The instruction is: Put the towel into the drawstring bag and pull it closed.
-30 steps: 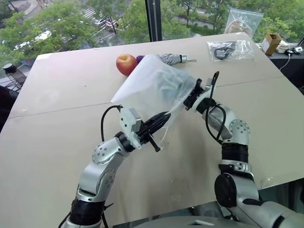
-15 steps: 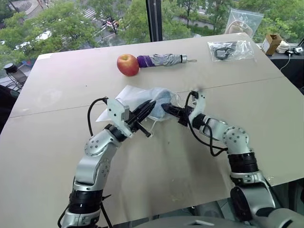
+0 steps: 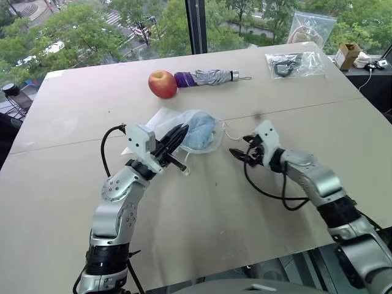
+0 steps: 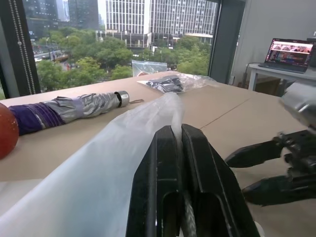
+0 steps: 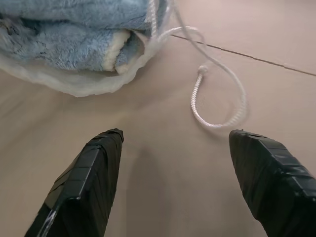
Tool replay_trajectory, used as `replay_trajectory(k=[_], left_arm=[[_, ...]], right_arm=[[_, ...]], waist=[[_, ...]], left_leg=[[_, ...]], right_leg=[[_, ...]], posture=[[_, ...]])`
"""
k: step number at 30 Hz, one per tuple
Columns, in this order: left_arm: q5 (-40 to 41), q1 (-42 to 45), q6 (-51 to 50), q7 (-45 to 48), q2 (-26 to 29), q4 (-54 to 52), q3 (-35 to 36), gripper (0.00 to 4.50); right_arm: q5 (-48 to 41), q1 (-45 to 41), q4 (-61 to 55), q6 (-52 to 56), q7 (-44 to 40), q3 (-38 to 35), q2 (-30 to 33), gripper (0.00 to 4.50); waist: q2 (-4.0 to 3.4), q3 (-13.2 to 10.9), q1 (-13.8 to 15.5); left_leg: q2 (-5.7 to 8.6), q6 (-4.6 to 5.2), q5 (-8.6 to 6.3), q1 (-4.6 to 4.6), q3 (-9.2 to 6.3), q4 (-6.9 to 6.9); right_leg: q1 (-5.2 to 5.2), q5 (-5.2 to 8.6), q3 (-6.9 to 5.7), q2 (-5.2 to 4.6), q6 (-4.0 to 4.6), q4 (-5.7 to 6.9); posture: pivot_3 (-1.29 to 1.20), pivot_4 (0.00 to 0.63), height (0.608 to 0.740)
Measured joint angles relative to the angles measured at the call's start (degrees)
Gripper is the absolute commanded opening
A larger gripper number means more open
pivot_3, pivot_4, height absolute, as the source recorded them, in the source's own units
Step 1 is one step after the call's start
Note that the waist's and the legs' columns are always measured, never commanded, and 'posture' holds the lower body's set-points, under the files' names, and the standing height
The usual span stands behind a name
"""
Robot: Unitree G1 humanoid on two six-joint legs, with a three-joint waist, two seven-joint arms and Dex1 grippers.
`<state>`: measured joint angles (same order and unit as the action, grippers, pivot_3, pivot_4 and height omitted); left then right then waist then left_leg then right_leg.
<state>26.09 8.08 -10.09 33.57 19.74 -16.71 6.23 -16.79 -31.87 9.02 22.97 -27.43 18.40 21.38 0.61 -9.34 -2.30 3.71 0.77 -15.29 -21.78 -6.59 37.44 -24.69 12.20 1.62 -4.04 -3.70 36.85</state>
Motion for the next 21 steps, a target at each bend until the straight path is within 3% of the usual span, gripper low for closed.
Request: replay_trajectory(k=[3, 5, 7, 11, 16, 21], left_arm=[[0.0, -0.4, 0.4, 0.0, 0.0, 0.0, 0.1, 0.0], [0.0, -0.5, 0.4, 0.0, 0.0, 0.0, 0.1, 0.0], [0.0, -1.4, 0.7, 0.1, 0.0, 0.0, 0.1, 0.0], [-0.1, -1.5, 0.7, -0.2, 0.0, 0.1, 0.2, 0.0], [0.0, -1.9, 0.6, -0.9, -0.3, 0.2, 0.2, 0.0], [-0.1, -2.1, 0.4, -1.6, -0.5, 0.8, 0.2, 0.0]], right_arm=[[3.7, -4.8, 8.8, -5.7, 3.1, -2.3, -4.9, 3.63], [4.2, -5.5, 10.1, -6.4, 3.5, -2.9, -5.6, 3.63], [8.8, -9.1, 19.0, -12.4, 5.4, -3.3, -6.7, 3.63], [10.4, -10.2, 26.2, -17.1, 5.5, -5.3, -8.7, 2.55], [11.9, -12.5, 31.7, -22.1, 7.8, -8.3, -10.8, 0.14], [13.0, -13.7, 33.6, -25.3, 10.1, -10.6, -11.8, 0.06]], waist=[[0.01, 0.0, 0.2], [0.01, 0.0, 0.2], [0.02, 0.0, 0.4], [0.02, 0.0, 0.2], [0.01, 0.0, 0.0], [0.01, 0.0, 0.0]], left_leg=[[0.01, -0.02, 0.01, 0.0, -0.02, 0.0], [0.01, -0.03, 0.01, -0.01, -0.04, 0.0], [0.03, -0.03, 0.02, -0.03, -0.06, -0.01], [0.02, -0.03, 0.02, -0.03, -0.04, -0.03], [0.01, -0.03, 0.02, -0.01, -0.04, -0.03], [0.01, -0.03, 0.02, -0.01, -0.04, -0.03]], right_leg=[[0.0, -0.04, 0.01, -0.01, 0.02, -0.02], [0.0, -0.05, 0.0, -0.01, 0.03, -0.02], [0.0, -0.05, -0.02, -0.02, 0.03, -0.04], [-0.01, -0.05, 0.0, -0.01, 0.04, -0.07], [-0.02, -0.06, 0.02, 0.0, 0.04, -0.02], [-0.02, -0.06, 0.01, 0.0, 0.05, -0.02]], posture=[[0.0, 0.15, 0.74], [0.0, 0.15, 0.74], [0.0, 0.15, 0.74], [0.0, 0.15, 0.74], [0.0, 0.15, 0.74], [0.0, 0.15, 0.74]])
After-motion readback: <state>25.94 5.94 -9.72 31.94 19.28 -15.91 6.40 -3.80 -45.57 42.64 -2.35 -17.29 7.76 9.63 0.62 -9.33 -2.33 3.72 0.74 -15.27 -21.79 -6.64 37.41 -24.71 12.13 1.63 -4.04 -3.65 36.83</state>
